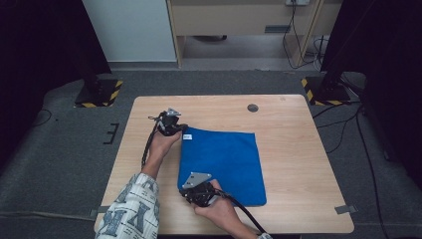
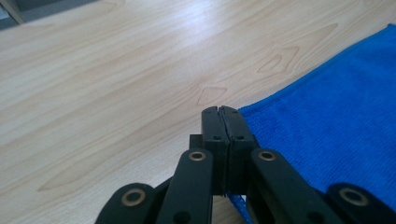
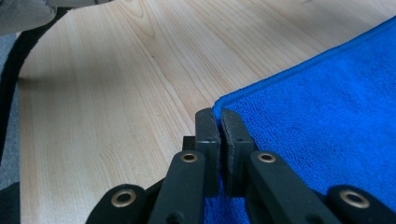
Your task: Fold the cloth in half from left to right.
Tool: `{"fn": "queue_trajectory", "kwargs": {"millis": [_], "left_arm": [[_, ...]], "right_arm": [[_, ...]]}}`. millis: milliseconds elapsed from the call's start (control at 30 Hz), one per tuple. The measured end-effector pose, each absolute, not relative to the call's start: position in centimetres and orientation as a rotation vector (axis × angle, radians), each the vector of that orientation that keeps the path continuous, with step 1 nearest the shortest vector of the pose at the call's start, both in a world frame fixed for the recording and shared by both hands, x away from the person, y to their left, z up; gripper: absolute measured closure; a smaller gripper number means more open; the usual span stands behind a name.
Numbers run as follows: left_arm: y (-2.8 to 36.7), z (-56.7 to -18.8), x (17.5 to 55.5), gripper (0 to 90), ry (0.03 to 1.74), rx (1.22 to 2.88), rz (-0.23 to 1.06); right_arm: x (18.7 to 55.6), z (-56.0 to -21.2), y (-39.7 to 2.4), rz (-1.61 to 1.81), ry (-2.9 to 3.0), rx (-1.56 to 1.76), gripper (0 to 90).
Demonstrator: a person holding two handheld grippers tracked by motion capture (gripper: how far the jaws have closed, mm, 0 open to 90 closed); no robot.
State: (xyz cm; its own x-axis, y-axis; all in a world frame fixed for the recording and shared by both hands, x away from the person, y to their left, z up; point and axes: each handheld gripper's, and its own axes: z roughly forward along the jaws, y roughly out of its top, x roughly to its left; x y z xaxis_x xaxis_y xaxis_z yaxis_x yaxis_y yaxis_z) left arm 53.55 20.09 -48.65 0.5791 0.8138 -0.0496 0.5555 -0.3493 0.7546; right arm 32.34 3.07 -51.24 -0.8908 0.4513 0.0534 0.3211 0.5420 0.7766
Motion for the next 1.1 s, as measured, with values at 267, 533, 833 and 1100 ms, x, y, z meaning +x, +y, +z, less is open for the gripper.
{"fn": "queue_trajectory", "kwargs": {"millis": [267,533,833,1100], "left_arm": [[20.9,-47.6,53.2,89.6,1.104,2.042,0.432],[21.4,-46.7,52.8,89.6,1.108,2.03,0.442],[22.2,-45.6,52.9,89.7,1.12,2.054,0.457],[23.2,-45.1,52.7,89.7,1.128,2.049,0.468]], "right_arm": [[31.6,-50.0,3.8,1.264,2.591,0.629,87.6],[31.4,-49.2,4.6,1.29,2.587,0.609,87.6],[31.3,-48.4,5.2,1.324,2.576,0.601,87.6],[30.9,-47.8,6.2,1.341,2.57,0.573,87.8]]}}
